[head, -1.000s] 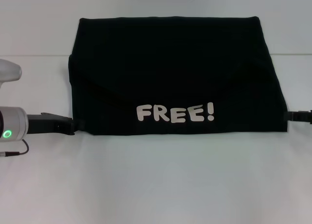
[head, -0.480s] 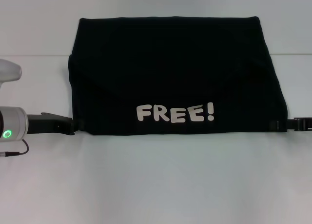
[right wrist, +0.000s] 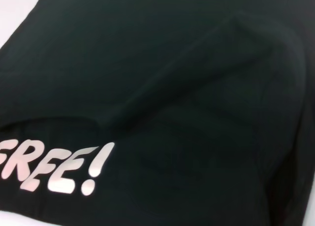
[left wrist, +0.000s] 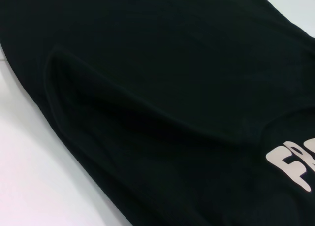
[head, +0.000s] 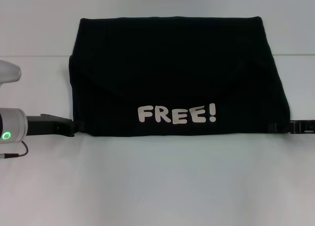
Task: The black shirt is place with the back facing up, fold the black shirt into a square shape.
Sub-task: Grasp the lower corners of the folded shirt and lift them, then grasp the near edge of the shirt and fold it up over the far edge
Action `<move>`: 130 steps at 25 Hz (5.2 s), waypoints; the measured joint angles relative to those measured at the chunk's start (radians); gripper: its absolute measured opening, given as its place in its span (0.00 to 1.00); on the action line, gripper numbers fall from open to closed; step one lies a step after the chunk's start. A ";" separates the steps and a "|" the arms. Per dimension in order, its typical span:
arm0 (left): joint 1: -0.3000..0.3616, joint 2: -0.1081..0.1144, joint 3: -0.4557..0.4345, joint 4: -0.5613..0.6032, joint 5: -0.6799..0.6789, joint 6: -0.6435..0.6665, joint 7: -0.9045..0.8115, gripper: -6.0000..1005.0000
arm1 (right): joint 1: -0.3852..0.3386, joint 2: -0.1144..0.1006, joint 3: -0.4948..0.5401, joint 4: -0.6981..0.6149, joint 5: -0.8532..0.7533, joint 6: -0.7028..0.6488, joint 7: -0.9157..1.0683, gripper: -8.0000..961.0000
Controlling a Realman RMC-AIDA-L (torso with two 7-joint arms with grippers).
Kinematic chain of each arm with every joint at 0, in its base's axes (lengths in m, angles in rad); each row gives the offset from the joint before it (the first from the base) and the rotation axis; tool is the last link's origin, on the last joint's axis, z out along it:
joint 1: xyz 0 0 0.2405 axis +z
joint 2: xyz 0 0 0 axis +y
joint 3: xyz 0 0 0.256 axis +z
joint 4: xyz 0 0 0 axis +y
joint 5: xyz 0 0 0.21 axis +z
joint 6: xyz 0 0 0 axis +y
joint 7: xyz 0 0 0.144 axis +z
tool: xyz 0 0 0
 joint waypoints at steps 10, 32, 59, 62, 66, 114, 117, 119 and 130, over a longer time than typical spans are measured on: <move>0.000 0.000 0.000 0.000 0.000 -0.002 0.000 0.01 | -0.010 -0.001 0.000 -0.003 0.005 0.006 -0.004 0.46; 0.072 -0.002 -0.013 0.144 -0.006 0.230 -0.049 0.01 | -0.092 -0.012 0.119 -0.054 0.018 -0.231 -0.187 0.03; 0.292 -0.014 -0.180 0.267 0.002 0.901 0.106 0.01 | -0.432 -0.013 0.204 -0.198 0.015 -0.778 -0.472 0.02; 0.287 -0.016 -0.176 0.264 0.002 0.901 0.105 0.01 | -0.425 -0.014 0.215 -0.198 0.017 -0.792 -0.472 0.02; 0.241 -0.003 -0.195 0.251 -0.008 0.888 0.095 0.01 | -0.376 -0.016 0.259 -0.196 0.021 -0.785 -0.473 0.02; -0.223 0.101 0.061 -0.113 0.000 -0.279 -0.065 0.05 | 0.199 -0.024 0.218 0.106 0.025 0.288 -0.193 0.02; -0.228 0.099 0.062 -0.114 0.000 -0.289 -0.061 0.06 | 0.201 -0.023 0.218 0.107 0.025 0.291 -0.193 0.02; -0.229 0.098 0.062 -0.116 0.000 -0.300 -0.058 0.07 | 0.203 -0.022 0.218 0.108 0.025 0.295 -0.193 0.02; -0.235 0.076 0.129 -0.151 0.000 -0.408 -0.058 0.11 | 0.206 -0.012 0.204 0.117 0.024 0.296 -0.192 0.11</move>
